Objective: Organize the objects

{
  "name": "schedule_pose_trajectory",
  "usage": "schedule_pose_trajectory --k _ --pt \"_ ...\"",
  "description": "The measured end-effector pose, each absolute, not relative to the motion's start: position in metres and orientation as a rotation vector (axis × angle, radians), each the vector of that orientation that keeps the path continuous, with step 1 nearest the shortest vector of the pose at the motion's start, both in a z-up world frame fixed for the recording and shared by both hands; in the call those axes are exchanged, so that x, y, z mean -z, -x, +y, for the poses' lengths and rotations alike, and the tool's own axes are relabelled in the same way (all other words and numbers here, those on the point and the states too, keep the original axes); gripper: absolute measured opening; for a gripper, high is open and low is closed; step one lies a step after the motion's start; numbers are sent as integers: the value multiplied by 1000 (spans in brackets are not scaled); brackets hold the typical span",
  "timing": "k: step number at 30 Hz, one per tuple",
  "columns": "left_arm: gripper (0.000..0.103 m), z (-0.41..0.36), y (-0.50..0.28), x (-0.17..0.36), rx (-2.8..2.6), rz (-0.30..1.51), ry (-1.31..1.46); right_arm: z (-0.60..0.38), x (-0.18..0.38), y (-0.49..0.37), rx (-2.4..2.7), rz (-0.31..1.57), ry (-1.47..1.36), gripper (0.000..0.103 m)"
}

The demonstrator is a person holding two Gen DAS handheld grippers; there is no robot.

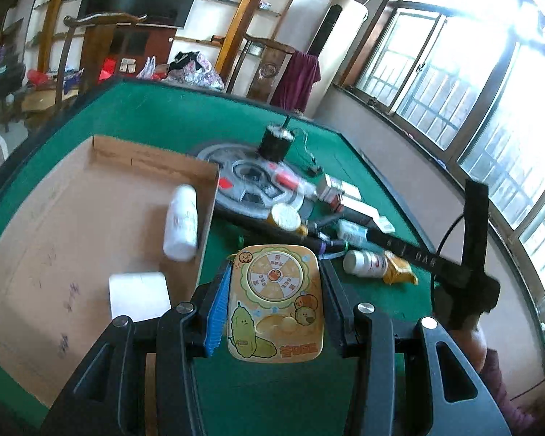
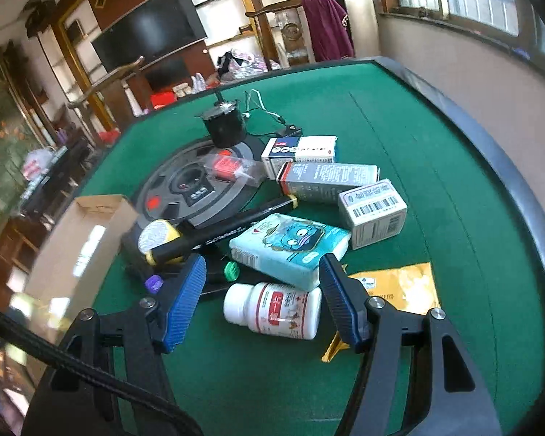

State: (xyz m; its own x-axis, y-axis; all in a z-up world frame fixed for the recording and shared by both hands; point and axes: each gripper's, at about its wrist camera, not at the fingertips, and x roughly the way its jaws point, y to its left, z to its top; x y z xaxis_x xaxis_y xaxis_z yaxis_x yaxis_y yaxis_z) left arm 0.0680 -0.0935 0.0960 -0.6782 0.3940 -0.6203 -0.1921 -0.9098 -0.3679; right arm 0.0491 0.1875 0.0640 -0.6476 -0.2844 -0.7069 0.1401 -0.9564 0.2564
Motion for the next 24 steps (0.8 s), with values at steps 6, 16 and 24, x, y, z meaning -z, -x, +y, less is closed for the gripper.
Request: schedule_pose_trajectory --k 6,16,24 --pt "40 -83 -10 -118 -2623 -308 1002 209 -64 -46 2697 -338 -1190 64" --pt "40 -38 135 -105 -2734 -137 1118 251 -58 -48 2760 -429 -1230 64" --pt "41 -29 204 -72 -2819 -52 1223 270 -42 -39 2752 -526 -1251 64"
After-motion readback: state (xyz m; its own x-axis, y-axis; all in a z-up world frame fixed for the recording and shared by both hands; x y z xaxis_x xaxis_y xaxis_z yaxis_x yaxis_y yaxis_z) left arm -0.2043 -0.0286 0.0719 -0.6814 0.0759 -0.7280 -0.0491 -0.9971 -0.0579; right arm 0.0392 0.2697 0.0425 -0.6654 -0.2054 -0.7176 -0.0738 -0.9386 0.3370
